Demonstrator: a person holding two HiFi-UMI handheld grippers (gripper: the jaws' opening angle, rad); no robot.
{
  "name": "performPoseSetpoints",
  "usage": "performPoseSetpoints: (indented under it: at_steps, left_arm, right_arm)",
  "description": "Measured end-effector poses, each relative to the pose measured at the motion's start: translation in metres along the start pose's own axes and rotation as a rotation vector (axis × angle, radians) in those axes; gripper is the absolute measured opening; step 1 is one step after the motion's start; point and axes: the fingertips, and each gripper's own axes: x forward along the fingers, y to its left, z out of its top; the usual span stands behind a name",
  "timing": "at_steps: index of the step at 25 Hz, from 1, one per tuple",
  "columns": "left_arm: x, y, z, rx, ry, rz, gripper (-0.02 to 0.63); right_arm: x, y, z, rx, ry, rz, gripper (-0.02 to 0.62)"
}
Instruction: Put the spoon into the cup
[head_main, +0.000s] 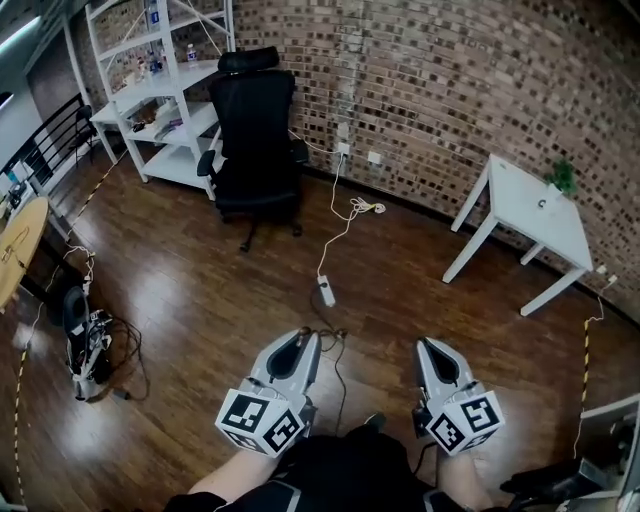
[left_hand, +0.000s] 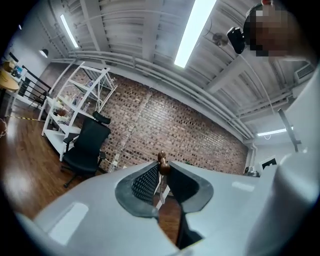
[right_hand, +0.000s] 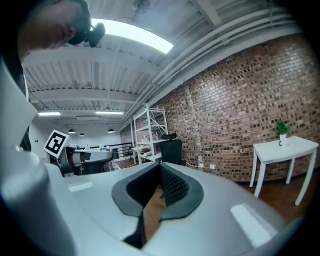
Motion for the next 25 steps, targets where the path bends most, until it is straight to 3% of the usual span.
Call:
performPoseSetpoints:
  at_steps: [7, 20, 25]
  left_arm:
    - [0.037, -0.040, -0.005, 0.048, 0.008, -0.049, 0.044]
    - [0.141, -0.129, -0.019, 0.040, 0.052, -0.162, 0.044]
    - [0.180, -0.166, -0.032, 0.081, 0.065, -0.183, 0.044]
  right_arm:
    - [-0.023, -0.061, 0.011, 0.019, -0.037, -0.085, 0.006]
    - [-0.075, -0.185, 0.039, 0.032, -0.107, -0.188, 0.006]
    - [-0.100, -0.239, 0.040, 0.049, -0.111, -0.228, 0.006]
